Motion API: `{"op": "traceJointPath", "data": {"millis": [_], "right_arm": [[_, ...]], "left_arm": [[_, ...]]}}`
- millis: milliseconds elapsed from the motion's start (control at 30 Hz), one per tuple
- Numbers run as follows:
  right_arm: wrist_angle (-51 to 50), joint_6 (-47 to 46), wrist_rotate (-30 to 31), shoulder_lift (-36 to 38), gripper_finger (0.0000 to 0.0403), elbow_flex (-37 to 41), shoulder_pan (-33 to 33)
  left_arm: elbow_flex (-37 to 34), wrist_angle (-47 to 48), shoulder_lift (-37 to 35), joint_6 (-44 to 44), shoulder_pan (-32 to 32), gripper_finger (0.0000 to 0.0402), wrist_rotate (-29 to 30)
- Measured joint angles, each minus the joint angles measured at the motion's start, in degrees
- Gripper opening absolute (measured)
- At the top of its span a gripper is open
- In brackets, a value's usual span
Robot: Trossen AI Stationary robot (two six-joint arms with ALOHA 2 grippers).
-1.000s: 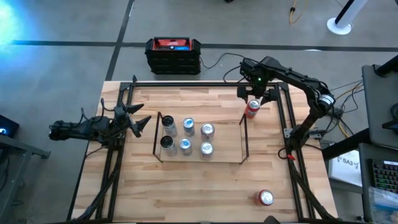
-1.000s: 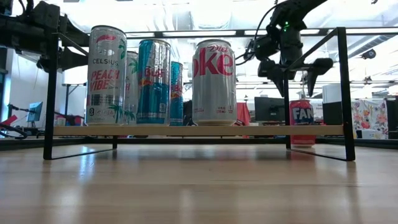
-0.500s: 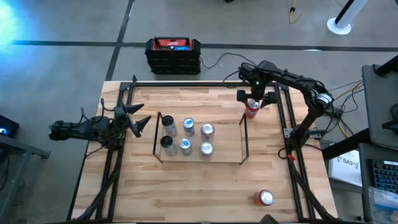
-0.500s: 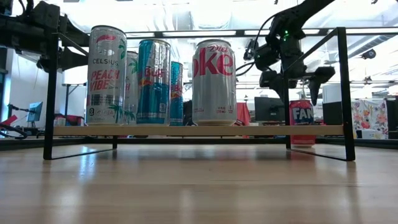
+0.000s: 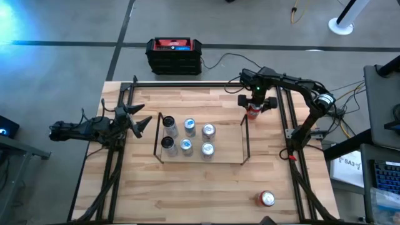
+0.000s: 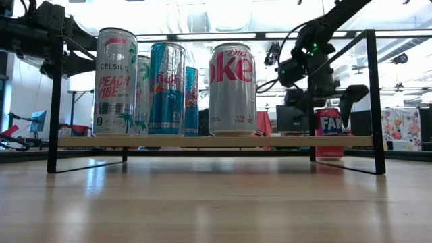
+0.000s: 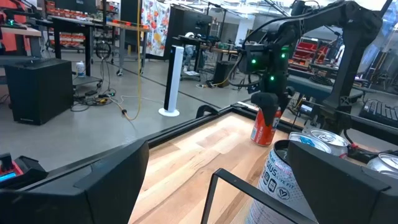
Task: Place canned beverage on shelf
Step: Put the top red soda can on the shelf
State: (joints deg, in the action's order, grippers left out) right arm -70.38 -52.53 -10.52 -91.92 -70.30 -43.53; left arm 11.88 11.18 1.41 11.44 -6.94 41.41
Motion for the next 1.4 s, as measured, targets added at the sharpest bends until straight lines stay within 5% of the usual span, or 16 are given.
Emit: {"op": "traceJointPath", "data": {"millis": [633, 1067, 1400], "right_arm": [[4.0, 2.9, 1.6, 0.0, 0.0327, 0.5, 0.0], [5.0, 2.1, 1.1, 0.3, 0.0287, 0.5, 0.4], [4.7, 2.0, 1.7, 0.0, 0.0287, -7.4, 0.8]], "left_arm": [[0.0, 0.0, 0.0, 0.0, 0.0, 0.0368, 0.0], [0.0, 0.0, 0.0, 0.0, 0.0, 0.0368, 0.0], [0.0, 0.0, 0.0, 0.0, 0.0, 0.0368, 0.0]]}}
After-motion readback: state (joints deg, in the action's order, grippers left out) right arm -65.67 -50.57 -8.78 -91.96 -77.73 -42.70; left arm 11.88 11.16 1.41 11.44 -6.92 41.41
